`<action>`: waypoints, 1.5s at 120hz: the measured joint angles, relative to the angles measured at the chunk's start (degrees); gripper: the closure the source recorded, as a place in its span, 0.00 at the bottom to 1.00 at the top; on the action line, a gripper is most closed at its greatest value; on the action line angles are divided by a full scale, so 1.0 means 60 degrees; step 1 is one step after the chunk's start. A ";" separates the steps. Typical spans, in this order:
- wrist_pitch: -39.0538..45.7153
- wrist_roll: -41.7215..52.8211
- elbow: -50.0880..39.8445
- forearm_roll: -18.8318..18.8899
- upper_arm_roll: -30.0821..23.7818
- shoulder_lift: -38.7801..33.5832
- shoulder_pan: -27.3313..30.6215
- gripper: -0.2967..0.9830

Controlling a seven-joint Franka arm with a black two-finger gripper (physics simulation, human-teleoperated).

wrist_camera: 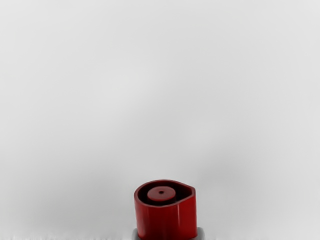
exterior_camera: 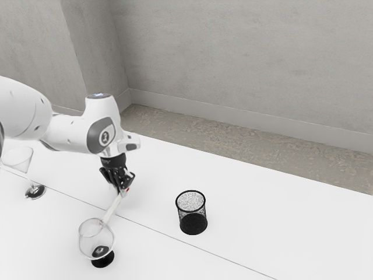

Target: Put the marker into the pen holder.

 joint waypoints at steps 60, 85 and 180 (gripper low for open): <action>0.0066 -0.0464 0.0235 0.0907 -0.0111 -0.2454 -0.1605 0.85; 0.0048 -0.0565 0.0187 0.0884 -0.0465 -0.3645 -0.2610 0.85; 0.1281 -0.0470 0.0962 0.0285 -0.0767 -0.1570 -0.3105 0.85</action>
